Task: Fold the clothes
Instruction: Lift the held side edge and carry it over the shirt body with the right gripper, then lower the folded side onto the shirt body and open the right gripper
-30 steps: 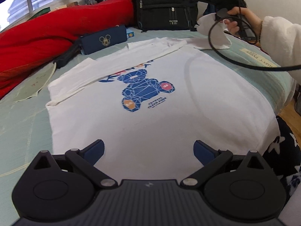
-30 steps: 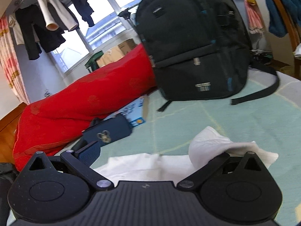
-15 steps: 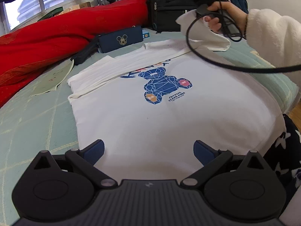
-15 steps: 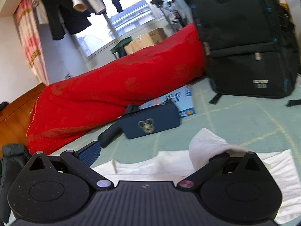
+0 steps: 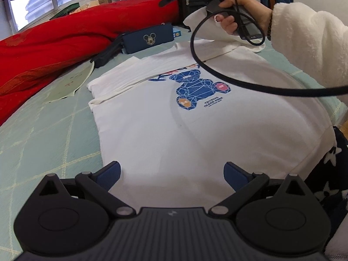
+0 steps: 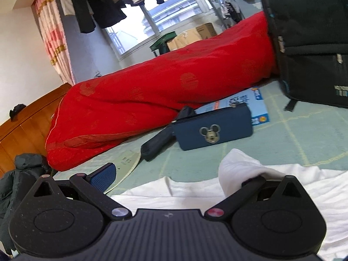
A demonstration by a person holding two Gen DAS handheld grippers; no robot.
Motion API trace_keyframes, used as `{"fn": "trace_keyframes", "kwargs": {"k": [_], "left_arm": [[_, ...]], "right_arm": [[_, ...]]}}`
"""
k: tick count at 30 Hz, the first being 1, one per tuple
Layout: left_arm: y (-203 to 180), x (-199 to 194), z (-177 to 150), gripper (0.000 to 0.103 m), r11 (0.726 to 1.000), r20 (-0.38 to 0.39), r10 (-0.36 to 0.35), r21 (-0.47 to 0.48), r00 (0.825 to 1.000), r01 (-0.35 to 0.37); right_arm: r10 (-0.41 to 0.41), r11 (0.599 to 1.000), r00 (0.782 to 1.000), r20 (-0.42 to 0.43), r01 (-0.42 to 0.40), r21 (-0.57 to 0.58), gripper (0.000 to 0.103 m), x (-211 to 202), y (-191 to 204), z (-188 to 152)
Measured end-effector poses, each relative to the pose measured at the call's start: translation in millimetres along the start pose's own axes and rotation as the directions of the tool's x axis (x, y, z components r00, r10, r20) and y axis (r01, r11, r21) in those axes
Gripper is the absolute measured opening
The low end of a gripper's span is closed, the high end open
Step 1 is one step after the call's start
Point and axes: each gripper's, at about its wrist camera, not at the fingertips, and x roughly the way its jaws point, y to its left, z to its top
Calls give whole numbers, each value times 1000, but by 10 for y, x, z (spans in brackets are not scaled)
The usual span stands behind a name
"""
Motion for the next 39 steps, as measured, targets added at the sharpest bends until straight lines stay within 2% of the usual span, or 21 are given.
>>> {"fn": "trace_keyframes", "kwargs": {"k": [19,39], "left_arm": [[52,-91,-80,101,999,-1,24,-27,1000,-24],[191,-155,-191,101,996,11,40,-80,999,-39]], "right_arm": [[133,984,989,-59,-139,-109,103,310,801,-75],[118,976,976,-185,-148,-158,103,741,1159,-440]]}}
